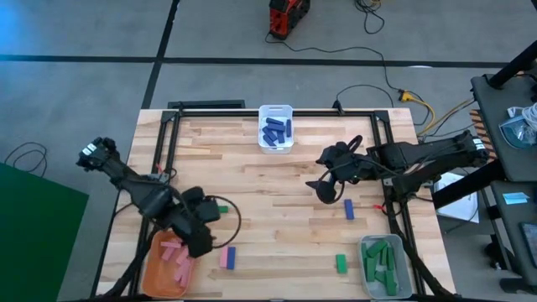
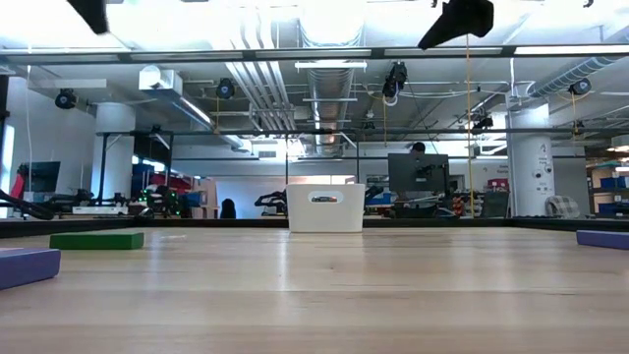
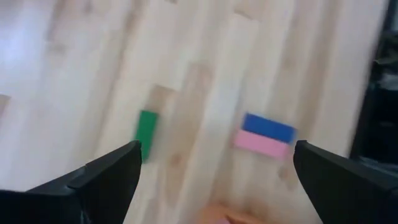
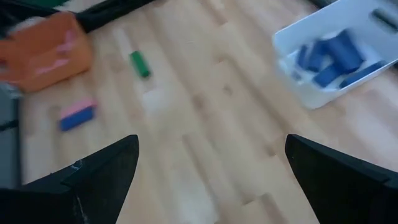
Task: Sort blocks
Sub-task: Put the blue block into the white bin
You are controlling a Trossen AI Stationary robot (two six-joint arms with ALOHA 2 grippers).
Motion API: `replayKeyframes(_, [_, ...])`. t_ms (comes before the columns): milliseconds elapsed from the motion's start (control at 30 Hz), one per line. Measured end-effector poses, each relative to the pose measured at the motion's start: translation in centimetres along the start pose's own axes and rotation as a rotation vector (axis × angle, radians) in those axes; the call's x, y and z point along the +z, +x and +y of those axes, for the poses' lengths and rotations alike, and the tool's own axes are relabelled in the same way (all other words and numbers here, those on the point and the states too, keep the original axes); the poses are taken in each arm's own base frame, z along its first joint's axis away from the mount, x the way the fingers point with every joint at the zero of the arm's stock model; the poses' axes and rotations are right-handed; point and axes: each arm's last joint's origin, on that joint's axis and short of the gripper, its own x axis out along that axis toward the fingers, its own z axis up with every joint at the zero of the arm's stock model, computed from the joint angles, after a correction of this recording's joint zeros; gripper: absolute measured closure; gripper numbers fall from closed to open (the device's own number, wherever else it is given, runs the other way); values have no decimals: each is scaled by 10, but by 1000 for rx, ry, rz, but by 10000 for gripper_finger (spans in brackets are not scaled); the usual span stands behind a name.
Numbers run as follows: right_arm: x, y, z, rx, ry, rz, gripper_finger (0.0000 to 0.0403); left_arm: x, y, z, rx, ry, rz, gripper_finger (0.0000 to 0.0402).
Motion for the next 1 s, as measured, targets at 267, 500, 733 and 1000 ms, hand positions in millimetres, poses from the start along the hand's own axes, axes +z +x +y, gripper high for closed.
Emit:
replayKeyframes(267, [4,-10,6,182,135,98,7,11,19,8,129,48,-22,13])
replayKeyframes(500, [12,-23,14,345,168,163,7,19,32,11,66,104,53,13])
replayKeyframes(733, [19,-31,18,380,183,144,7,29,49,25,-91,149,-34,26])
replayKeyframes(1000, [23,-26,20,365,246,101,7,30,68,41,-181,110,27,35])
